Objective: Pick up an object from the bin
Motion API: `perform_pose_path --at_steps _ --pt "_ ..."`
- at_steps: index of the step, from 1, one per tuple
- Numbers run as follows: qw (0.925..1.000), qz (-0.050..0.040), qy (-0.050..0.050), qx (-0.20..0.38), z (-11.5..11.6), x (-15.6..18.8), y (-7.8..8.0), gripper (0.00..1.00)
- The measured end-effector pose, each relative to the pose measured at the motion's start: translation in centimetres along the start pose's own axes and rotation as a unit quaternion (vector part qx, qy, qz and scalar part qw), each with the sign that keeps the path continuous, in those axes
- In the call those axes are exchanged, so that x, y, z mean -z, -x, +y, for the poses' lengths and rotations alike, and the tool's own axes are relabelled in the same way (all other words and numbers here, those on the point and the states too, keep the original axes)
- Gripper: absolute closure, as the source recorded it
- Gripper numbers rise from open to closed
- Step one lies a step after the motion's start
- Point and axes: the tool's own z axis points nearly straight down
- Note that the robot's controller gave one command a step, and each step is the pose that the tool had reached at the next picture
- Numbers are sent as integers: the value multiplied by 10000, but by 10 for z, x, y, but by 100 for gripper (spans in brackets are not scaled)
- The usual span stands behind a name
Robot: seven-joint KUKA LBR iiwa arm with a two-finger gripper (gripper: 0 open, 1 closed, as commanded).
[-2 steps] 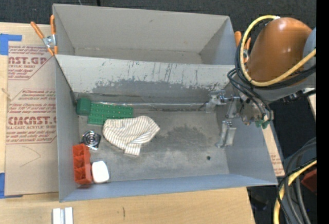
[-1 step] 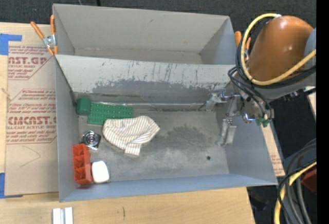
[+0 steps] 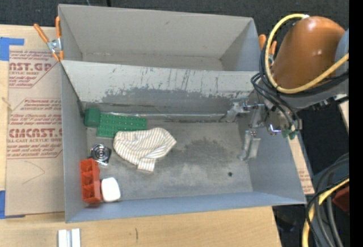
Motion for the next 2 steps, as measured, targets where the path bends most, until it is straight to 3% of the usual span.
perform_pose_path --at_steps 1,2 --pt "9973 -24 -1 736 30 -6 21 0" --pt "9975 -61 -1 710 69 -52 51 0"
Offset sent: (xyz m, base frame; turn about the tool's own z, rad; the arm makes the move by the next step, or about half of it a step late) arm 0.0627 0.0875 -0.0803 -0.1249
